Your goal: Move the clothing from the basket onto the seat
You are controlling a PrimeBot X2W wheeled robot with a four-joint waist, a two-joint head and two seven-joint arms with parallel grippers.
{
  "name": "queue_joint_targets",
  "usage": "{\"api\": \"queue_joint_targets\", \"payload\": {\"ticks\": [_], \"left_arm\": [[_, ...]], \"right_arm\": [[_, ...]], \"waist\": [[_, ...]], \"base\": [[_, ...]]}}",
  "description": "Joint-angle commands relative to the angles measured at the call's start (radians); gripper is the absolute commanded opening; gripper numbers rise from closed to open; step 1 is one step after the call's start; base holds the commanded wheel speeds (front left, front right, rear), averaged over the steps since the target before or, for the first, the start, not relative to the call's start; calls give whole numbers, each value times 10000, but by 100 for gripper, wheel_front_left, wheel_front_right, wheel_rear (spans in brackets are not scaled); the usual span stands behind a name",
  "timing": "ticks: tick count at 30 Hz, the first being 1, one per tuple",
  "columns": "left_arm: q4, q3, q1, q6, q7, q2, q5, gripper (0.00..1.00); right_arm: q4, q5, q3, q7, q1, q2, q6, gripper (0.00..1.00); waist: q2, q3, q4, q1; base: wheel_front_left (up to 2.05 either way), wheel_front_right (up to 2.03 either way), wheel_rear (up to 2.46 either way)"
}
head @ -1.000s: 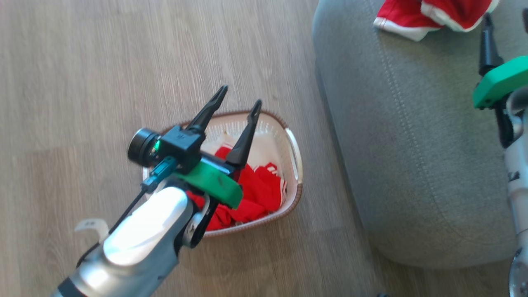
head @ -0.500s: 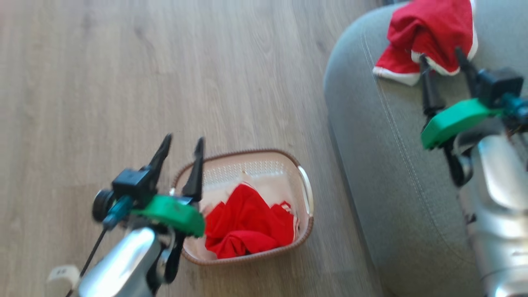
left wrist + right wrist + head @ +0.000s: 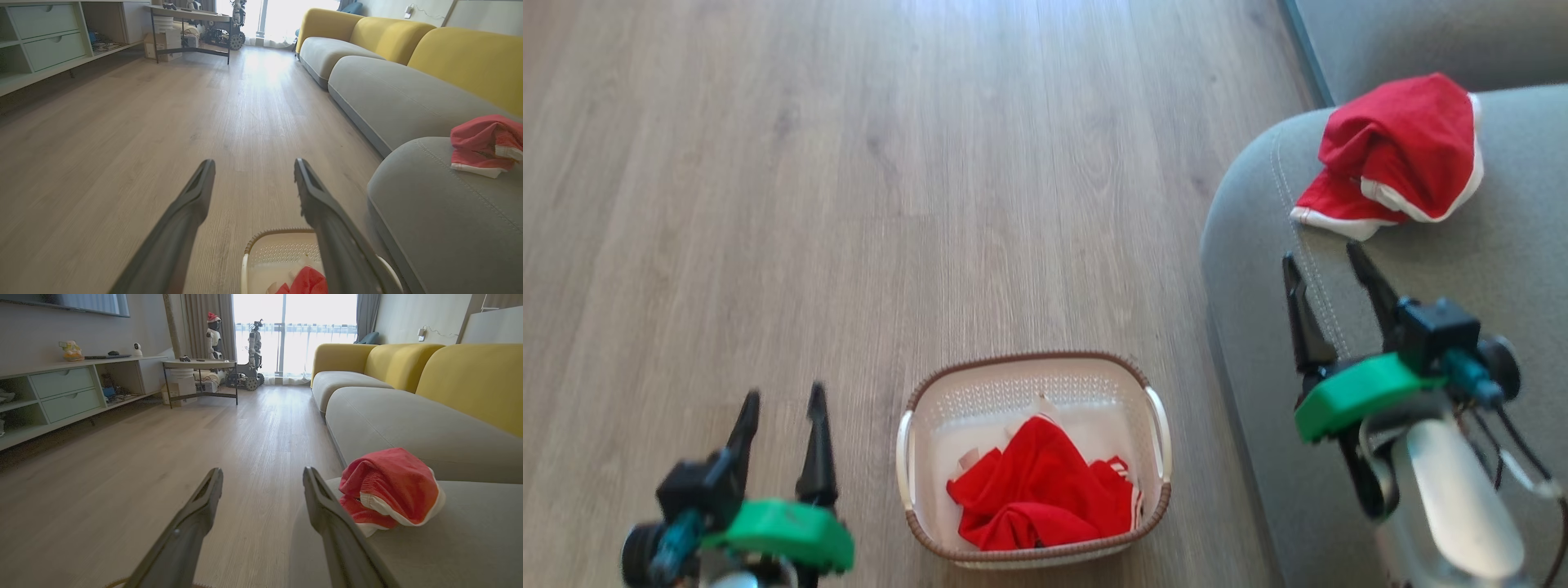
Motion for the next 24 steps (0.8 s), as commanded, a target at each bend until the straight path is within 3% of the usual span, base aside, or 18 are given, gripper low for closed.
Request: {"api": "queue_joint_targets", "payload": {"ticks": [1,9,24], "left_arm": [[-362,542,-74,54,-122,326,125,100],[-783,1325,1235,3,-123,28,634,100],[-699,2642,2527,-719,-123,-604,1390,100]], "right_arm": [[-481,181,351,-89,-71,114,-4,100],[-1338,952,708,-89,1172,119,-4,100],[-1653,1257,733,-89,2266,121,-4,100]], "waist": [[-1,-146,107,0],[-1,-423,318,0],[-1,-725,572,0]], "base": [[0,0,0],[0,0,0],[0,0,0]]}}
